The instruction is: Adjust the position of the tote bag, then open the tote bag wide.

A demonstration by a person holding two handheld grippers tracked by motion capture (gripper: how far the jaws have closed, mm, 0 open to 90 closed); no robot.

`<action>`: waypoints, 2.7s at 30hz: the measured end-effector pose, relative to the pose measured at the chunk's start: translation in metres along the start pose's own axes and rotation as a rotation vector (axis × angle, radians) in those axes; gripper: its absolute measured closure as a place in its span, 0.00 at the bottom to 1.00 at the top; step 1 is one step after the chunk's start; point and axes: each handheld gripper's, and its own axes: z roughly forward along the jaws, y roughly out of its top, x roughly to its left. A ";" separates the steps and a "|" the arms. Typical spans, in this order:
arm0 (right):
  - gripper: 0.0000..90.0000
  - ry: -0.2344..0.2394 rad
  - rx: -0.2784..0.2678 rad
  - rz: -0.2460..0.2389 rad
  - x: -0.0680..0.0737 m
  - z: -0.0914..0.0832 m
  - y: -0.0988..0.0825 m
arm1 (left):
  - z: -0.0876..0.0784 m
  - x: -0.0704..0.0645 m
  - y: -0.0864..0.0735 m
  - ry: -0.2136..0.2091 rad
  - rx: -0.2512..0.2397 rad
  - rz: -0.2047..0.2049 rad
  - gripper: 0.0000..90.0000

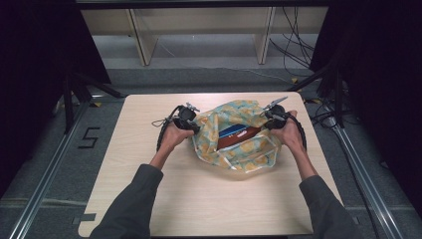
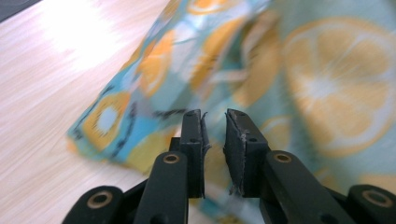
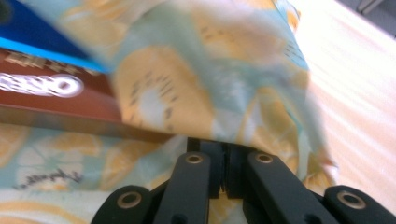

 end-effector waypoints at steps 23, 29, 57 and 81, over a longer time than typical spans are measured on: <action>0.96 0.036 -0.090 0.141 -0.005 0.008 0.031 | -0.029 -0.072 0.013 -0.128 -0.124 0.164 0.79; 0.96 0.039 -0.075 0.144 -0.004 0.023 0.024 | -0.004 -0.060 0.003 -0.074 -0.055 0.128 0.80; 0.74 0.172 -0.300 0.041 0.042 -0.088 -0.021 | -0.098 -0.065 -0.062 -0.196 -0.278 0.038 0.59; 0.47 0.168 -0.296 0.143 0.082 -0.109 -0.125 | -0.129 -0.104 -0.150 -0.106 -0.273 -0.005 0.28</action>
